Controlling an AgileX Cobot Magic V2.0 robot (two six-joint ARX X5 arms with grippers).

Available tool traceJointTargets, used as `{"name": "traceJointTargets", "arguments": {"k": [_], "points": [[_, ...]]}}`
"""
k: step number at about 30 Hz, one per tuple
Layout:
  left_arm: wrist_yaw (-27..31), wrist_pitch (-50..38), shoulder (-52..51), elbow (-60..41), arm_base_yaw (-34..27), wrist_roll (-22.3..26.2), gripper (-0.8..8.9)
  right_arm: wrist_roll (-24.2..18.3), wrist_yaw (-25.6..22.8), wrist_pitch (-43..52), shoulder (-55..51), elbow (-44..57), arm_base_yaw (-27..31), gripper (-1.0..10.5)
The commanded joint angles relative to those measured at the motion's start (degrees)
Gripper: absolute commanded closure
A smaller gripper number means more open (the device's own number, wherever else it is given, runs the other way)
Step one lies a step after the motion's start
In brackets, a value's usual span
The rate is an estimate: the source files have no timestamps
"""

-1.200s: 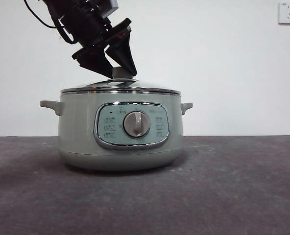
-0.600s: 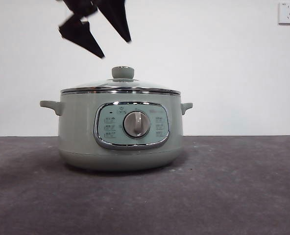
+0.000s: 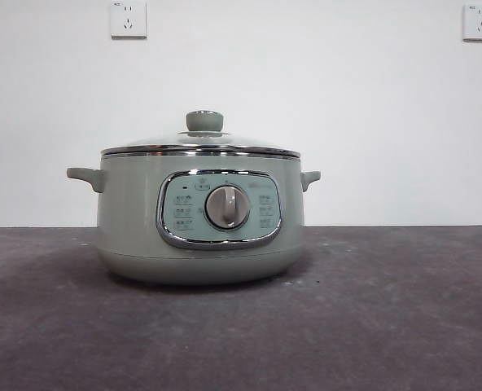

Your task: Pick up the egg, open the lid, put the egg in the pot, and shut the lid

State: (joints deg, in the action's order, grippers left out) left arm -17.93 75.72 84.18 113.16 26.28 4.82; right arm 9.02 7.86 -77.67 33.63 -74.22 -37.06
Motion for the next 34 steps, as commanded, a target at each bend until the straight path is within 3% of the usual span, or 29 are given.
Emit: {"name": "traceJointTargets", "arguments": {"k": [1,10,27,30,34], "points": [[-0.26,-0.13,-4.50,0.15,1.95,-0.76,8.21,-0.68,-0.76,-1.36,-0.13,0.37,-0.11,9.6],[-0.02,-0.15,-15.56,0.15,9.22,-3.34,8.21,-0.22,-0.83,-1.36,-0.13,0.35,-0.11,9.5],[-0.11,-0.15,-15.93,0.17,9.44,-5.25,8.18,-0.22,-0.83,-1.36,-0.11,0.35,-0.11,9.5],[-0.04,-0.17,-15.04,0.17,9.29,-3.10,8.17,-0.22,-0.83,-1.33,-0.11,0.35,-0.11,9.5],[0.04,-0.26,-14.69,0.17,8.52,-6.03,8.17,-0.22,-0.83,-1.33,-0.11,0.35,-0.11,9.5]]}}
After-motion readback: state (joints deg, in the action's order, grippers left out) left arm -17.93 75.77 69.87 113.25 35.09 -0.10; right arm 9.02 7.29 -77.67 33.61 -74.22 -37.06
